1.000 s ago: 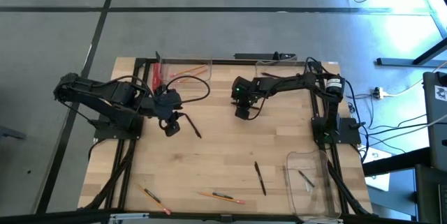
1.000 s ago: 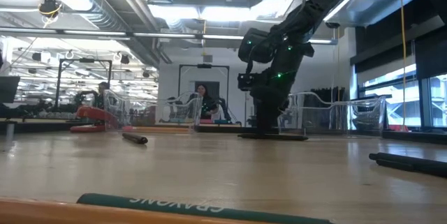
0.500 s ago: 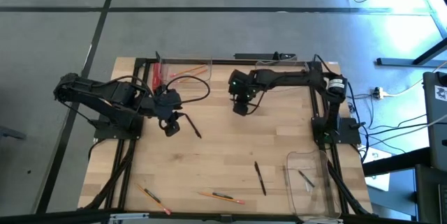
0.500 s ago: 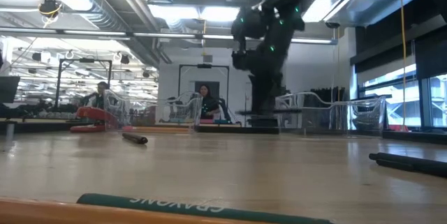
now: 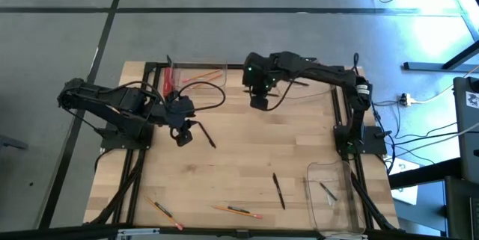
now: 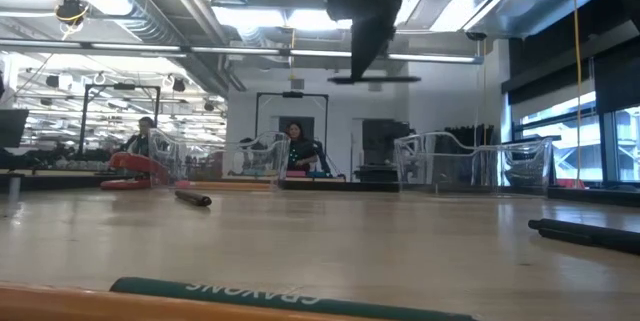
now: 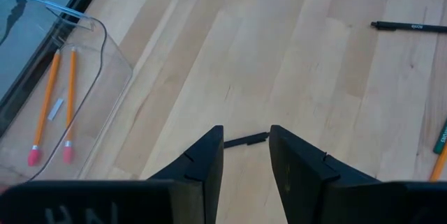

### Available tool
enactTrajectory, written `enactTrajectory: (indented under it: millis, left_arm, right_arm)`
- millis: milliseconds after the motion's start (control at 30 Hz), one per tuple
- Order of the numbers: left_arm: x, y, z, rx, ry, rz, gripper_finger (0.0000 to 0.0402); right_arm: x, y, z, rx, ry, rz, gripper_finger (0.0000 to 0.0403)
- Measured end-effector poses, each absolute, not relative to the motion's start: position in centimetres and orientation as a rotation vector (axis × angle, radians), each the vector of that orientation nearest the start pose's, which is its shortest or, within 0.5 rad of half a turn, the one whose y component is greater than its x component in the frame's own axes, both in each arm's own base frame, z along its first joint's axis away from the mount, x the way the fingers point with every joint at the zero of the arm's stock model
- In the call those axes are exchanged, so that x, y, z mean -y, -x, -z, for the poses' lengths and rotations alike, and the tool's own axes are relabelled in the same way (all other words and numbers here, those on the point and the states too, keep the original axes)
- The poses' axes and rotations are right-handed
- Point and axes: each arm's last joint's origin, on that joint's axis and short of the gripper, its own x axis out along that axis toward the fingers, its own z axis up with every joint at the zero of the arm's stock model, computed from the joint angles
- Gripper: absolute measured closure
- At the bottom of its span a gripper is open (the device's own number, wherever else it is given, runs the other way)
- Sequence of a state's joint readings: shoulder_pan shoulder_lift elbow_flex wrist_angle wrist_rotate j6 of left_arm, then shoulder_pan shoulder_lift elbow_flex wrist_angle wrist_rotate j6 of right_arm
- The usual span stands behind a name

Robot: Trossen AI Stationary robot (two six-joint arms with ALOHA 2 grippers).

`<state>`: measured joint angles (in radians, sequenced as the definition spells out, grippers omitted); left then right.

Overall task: Sort crayons/erasers/pens/pencils in bins
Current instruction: Put the top right black pen into the top right transparent bin

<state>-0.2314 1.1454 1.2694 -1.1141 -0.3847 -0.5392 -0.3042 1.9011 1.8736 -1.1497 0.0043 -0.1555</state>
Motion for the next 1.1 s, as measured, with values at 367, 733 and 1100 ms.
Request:
enactTrajectory:
  millis: [367, 733, 1100]
  left_arm:
    - [3.5, -19.6, -35.5, -0.87, 0.197, -0.386, 0.0292]
    - [3.3, -19.6, -35.5, -0.847, 0.168, -0.435, 0.0292]
    - [3.3, -19.6, -35.5, -0.844, 0.155, -0.44, 0.0292]
  right_arm:
    - [14.4, -34.1, -33.4, -1.338, -0.023, 0.304, 0.0364]
    - [19.5, -30.0, -33.2, -1.484, -0.064, 0.511, 0.0364]
    - [22.2, -27.7, -26.3, -1.631, -0.147, 0.506, 0.0364]
